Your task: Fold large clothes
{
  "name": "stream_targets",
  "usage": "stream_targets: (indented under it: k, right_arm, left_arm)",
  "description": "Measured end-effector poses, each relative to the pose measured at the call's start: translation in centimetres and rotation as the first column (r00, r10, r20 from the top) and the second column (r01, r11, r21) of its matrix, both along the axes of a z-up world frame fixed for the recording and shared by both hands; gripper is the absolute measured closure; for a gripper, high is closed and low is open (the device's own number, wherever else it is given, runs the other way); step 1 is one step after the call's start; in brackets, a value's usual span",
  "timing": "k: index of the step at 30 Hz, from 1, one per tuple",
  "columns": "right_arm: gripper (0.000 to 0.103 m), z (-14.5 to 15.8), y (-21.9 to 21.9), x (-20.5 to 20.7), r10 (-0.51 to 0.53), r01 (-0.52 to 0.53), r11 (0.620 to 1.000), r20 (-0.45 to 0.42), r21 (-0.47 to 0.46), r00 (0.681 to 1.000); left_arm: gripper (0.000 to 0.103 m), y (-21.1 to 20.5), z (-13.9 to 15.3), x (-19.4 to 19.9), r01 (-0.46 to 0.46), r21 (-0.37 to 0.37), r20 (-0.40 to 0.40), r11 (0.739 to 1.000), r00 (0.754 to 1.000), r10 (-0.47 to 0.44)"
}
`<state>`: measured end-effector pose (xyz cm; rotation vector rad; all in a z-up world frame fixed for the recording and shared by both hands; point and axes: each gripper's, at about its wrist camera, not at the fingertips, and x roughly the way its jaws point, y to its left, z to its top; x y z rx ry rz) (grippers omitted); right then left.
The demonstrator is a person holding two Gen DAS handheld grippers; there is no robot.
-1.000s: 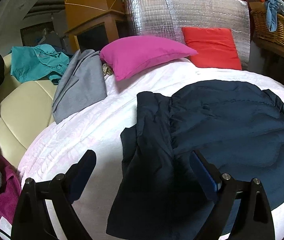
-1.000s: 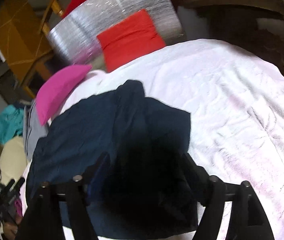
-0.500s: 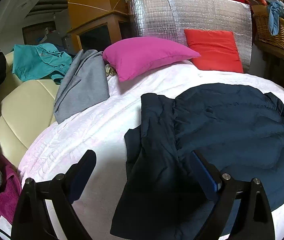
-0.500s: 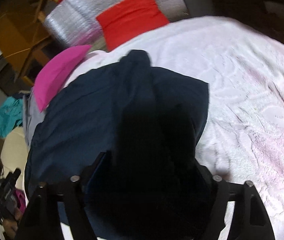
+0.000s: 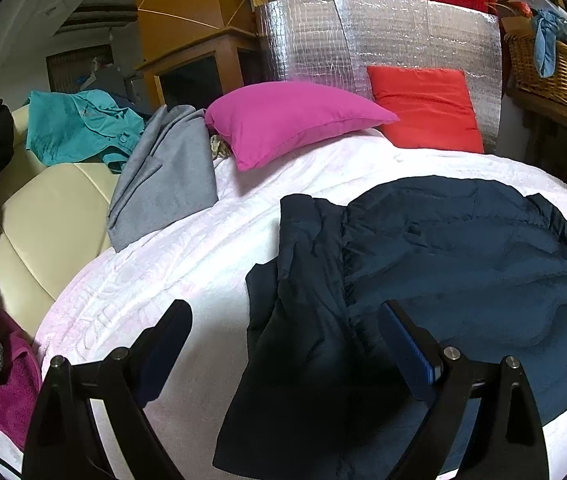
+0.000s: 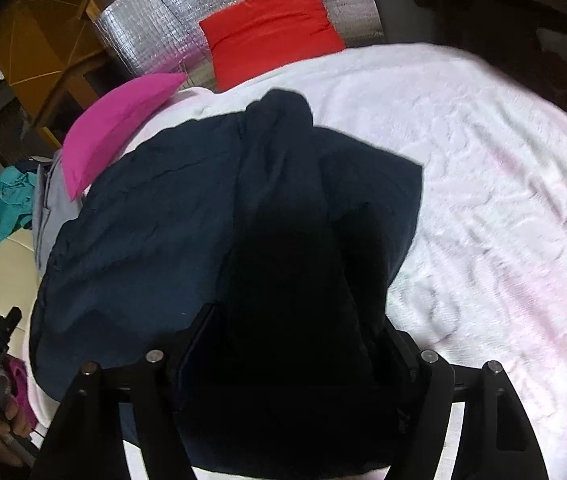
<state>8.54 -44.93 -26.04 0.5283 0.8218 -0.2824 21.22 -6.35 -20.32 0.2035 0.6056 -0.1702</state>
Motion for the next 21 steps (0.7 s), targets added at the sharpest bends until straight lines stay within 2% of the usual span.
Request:
stream_targets:
  k: [3,6,8,11,13,16,21]
  right_arm:
    - [0.026,1.8,0.1,-2.2,-0.063,0.065,0.997,0.053,-0.044,0.997]
    - [0.024,3.6,1.9,-4.8,-0.102,0.113,0.985,0.082,-0.133,0.991]
    - [0.022,4.4,3.5,-6.3,-0.083,0.096,0.982,0.083,-0.160,0.993]
    - [0.022,5.9,6.4,-7.9,-0.037,0.050,0.971,0.058,-0.233,0.998]
    - [0.022,7.3,8.2,-9.3,-0.031,0.044,0.965,0.055,-0.259,0.998]
    - [0.019,10.0,10.9,-10.8,0.001,0.026,0.963,0.102,-0.267,0.995]
    - [0.013,15.6,15.8,-14.3,0.051,0.004,0.954,0.176,-0.301,0.983]
  left_arm:
    - [0.009,0.1,0.5,-0.6,-0.016,0.000,0.008,1.000,1.000,0.016]
    - [0.009,-0.1,1.8,-1.9,-0.040,0.006,-0.002,0.999,0.999,0.040]
    - [0.009,-0.1,3.0,-3.2,-0.056,0.011,0.000,0.998,0.998,0.056]
    - [0.009,-0.1,5.4,-6.5,-0.034,0.034,0.033,0.999,0.999,0.033]
    - [0.009,0.2,7.3,-8.5,-0.027,0.023,0.057,0.999,0.998,0.026]
    - [0.009,1.0,10.7,-11.9,-0.026,-0.006,0.098,1.000,0.995,0.026]
    - [0.005,2.2,16.0,-17.9,-0.045,-0.004,0.203,0.999,0.978,0.045]
